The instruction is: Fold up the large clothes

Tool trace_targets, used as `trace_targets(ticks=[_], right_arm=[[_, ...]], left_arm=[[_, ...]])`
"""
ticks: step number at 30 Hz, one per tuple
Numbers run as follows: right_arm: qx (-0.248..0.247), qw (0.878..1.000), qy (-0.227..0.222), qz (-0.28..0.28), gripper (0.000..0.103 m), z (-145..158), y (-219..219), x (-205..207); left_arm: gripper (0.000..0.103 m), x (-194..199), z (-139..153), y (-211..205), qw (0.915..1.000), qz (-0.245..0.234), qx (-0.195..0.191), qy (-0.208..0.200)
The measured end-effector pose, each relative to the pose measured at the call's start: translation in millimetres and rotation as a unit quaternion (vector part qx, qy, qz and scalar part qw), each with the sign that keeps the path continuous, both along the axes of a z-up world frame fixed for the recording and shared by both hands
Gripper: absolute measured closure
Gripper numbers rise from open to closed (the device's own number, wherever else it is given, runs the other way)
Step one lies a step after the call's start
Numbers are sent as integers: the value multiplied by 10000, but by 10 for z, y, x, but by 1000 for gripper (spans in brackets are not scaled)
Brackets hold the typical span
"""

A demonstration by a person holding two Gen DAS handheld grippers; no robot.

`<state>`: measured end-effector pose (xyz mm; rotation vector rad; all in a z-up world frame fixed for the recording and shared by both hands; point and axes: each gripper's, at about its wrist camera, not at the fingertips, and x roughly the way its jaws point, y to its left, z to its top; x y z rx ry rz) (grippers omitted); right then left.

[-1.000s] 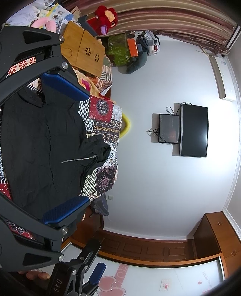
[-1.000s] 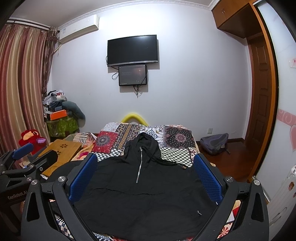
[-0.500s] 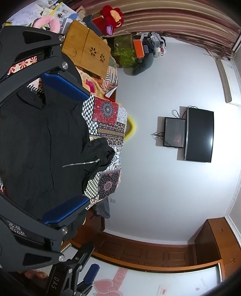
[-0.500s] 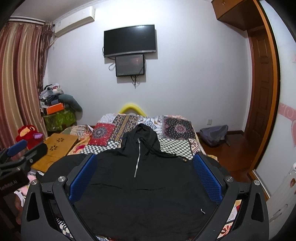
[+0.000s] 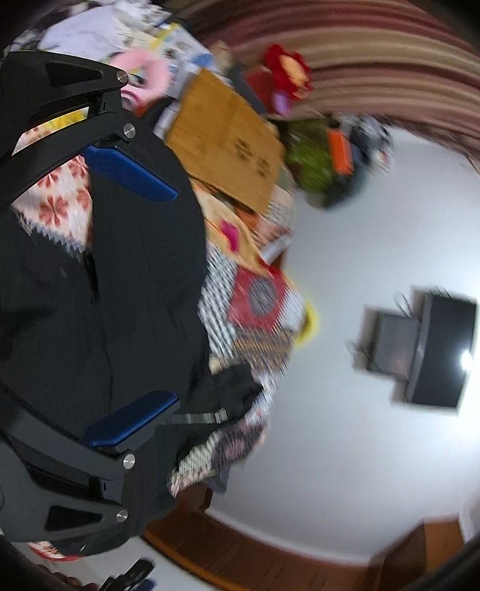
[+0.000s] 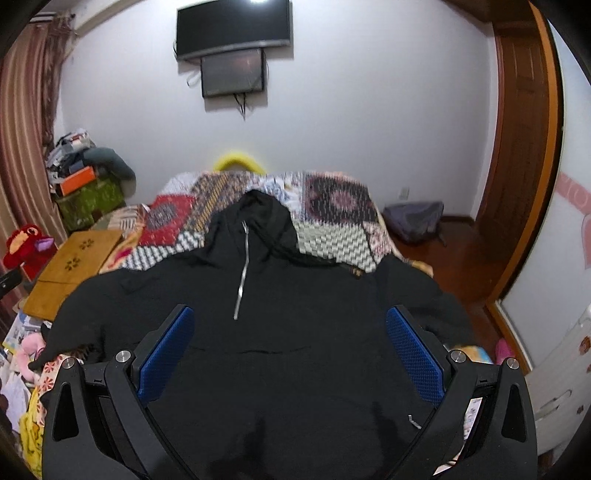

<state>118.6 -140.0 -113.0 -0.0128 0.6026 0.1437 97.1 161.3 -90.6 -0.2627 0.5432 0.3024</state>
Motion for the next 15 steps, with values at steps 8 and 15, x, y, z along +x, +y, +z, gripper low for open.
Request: trace_targets(ticks=[8, 15], right_arm=[[312, 9970, 702, -62, 0, -231, -72, 292], [665, 9922, 1054, -29, 0, -356, -62, 431]], left_arm=[[0, 68, -888, 1084, 9811, 848, -1400, 1029], [13, -72, -1670, 1519, 9219, 855, -3538, 1324]])
